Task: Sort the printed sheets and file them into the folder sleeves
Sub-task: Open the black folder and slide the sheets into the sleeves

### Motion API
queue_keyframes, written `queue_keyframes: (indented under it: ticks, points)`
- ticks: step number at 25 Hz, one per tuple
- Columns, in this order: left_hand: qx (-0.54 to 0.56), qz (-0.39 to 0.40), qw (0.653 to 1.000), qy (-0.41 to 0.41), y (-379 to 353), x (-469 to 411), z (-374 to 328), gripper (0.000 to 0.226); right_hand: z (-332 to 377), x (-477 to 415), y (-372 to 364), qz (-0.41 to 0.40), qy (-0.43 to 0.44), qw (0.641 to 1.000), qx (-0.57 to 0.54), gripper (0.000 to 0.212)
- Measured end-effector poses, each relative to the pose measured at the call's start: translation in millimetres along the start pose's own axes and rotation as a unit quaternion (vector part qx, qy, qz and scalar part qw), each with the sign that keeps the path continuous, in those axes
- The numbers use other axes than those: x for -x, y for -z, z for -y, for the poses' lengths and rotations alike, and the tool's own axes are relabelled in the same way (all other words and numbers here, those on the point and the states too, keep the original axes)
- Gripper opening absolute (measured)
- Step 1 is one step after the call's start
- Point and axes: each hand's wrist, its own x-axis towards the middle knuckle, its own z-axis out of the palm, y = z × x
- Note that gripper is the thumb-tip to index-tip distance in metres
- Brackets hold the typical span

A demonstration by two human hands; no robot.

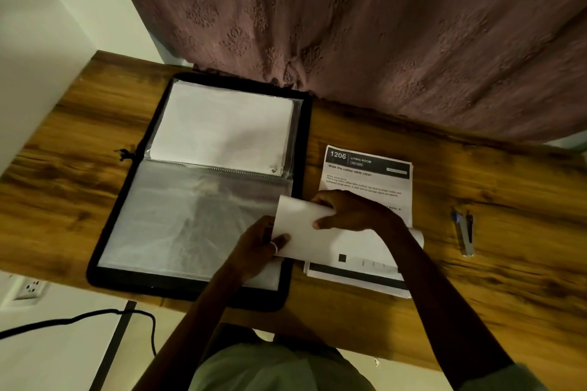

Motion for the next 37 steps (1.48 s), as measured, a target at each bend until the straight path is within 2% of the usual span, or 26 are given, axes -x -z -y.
queue_keyframes:
  ticks: [2, 4, 6, 8, 10, 12, 16, 24, 27, 30, 32, 35, 37]
  points:
    - [-0.125, -0.111, 0.986, -0.023, 0.1, 8.0, -0.4, 0.015, -5.7, -0.8, 1.6, -0.017, 0.0, 1.0, 0.012, 0.049]
    - [-0.257, -0.205, 0.941, -0.076, 1.6, 19.3, 8.7, 0.011, -12.8, 0.5, 1.2, -0.04, -0.005, 0.999, 0.014, 0.049]
    - [-0.347, -0.211, 0.906, -0.118, -2.6, 26.8, 26.0, 0.021, -17.5, 4.1, 2.0, -0.057, -0.008, 0.998, -0.003, 0.05]
    - [-0.389, -0.2, 0.892, -0.114, -7.0, 26.6, 42.6, 0.044, -18.4, 7.3, 4.3, -0.067, -0.005, 0.998, -0.018, 0.051]
    - [-0.419, -0.184, 0.881, -0.124, -8.1, 22.0, 54.9, 0.052, -19.1, 10.3, 5.7, -0.075, -0.003, 0.997, -0.021, 0.054]
    - [-0.409, -0.18, 0.882, -0.146, -7.9, 21.6, 59.2, 0.042, -20.9, 13.1, 6.9, -0.086, -0.003, 0.996, -0.019, 0.056]
    - [-0.298, -0.219, 0.92, -0.13, -7.7, 30.5, 44.8, 0.02, -24.1, 17.9, 9.1, -0.098, -0.006, 0.995, -0.028, 0.054]
    - [-0.259, -0.225, 0.921, -0.184, 4.4, 39.7, 34.8, 0.033, -28.1, 20.2, 11.0, -0.092, -0.024, 0.993, -0.062, 0.056]
    - [-0.245, -0.235, 0.923, -0.178, 6.7, 39.9, 28.1, 0.04, -28.2, 19.9, 10.1, -0.088, -0.028, 0.994, -0.062, 0.055]
    - [-0.269, -0.198, 0.926, -0.179, 9.3, 38.3, 22.7, 0.062, -28.1, 20.2, 10.1, -0.089, -0.03, 0.994, -0.06, 0.055]
    - [-0.32, -0.162, 0.918, -0.168, 12.0, 34.5, 18.5, 0.067, -27.5, 20.4, 9.9, -0.092, -0.027, 0.994, -0.056, 0.054]
    - [-0.396, -0.147, 0.894, -0.151, 13.1, 30.6, 13.3, 0.05, -26.7, 20.6, 9.7, -0.09, -0.024, 0.994, -0.055, 0.053]
    - [-0.421, -0.173, 0.878, -0.145, 9.7, 32.1, 7.3, 0.033, -27.4, 20.5, 9.8, -0.086, -0.023, 0.994, -0.063, 0.052]
